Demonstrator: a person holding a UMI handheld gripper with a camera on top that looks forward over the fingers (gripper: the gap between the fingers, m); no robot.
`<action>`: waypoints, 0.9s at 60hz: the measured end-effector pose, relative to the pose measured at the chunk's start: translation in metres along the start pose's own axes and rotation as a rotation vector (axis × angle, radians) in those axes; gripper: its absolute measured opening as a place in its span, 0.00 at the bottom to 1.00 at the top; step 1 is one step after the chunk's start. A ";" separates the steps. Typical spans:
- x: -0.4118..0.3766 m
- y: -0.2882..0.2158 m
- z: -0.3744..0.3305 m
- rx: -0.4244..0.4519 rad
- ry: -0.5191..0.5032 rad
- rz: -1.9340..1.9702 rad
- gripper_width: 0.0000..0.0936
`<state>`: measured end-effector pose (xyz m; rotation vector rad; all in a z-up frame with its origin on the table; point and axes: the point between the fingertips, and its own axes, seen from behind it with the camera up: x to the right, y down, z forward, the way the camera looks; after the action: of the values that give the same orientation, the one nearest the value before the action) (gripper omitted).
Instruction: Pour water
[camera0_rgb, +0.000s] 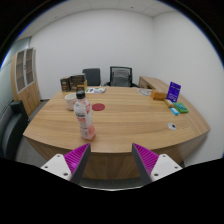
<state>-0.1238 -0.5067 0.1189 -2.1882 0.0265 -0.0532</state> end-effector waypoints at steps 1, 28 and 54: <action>-0.009 -0.002 0.003 0.004 -0.006 0.005 0.91; -0.104 -0.061 0.150 0.198 -0.052 -0.021 0.86; -0.104 -0.093 0.171 0.262 0.004 -0.055 0.36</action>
<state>-0.2192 -0.3093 0.0927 -1.9264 -0.0368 -0.0877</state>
